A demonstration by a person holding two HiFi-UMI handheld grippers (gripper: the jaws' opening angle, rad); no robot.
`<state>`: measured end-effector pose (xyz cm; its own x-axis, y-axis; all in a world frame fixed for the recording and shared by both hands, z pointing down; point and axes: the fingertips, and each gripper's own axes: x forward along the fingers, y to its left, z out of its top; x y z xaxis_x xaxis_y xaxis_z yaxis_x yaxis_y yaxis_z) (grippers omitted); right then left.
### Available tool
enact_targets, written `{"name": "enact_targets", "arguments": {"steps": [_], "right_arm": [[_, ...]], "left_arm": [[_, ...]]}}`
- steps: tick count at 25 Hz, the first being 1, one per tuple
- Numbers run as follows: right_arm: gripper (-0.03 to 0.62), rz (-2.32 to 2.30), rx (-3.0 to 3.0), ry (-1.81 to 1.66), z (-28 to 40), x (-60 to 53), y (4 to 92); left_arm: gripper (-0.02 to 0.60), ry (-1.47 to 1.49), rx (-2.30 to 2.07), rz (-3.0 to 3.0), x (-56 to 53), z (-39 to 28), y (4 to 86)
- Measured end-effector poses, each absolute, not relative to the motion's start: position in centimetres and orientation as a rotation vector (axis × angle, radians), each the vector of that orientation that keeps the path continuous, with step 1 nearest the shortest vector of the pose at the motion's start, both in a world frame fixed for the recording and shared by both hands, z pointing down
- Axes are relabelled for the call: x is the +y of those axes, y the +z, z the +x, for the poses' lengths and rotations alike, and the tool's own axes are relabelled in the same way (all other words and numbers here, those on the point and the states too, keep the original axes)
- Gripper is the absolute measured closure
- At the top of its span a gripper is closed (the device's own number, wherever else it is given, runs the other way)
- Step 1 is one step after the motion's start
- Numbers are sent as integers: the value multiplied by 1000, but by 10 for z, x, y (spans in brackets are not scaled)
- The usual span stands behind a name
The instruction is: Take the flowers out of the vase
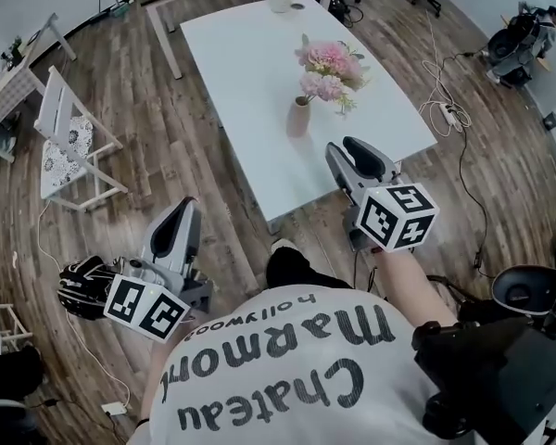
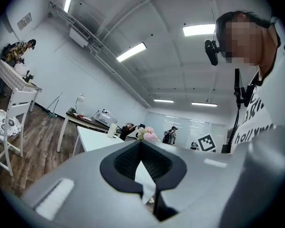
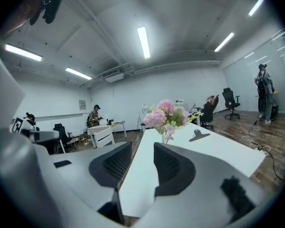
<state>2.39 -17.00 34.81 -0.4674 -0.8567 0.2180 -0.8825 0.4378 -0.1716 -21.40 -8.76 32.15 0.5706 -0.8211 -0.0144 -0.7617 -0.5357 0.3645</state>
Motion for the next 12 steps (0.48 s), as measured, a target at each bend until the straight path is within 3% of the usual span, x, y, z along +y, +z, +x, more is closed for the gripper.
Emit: {"name": "enact_targets", "arguments": {"steps": [12], "right_arm": [[437, 1497, -2535, 529, 35, -283, 399]], "left_arm": [[575, -152, -1334, 2452, -179, -190, 338]]}}
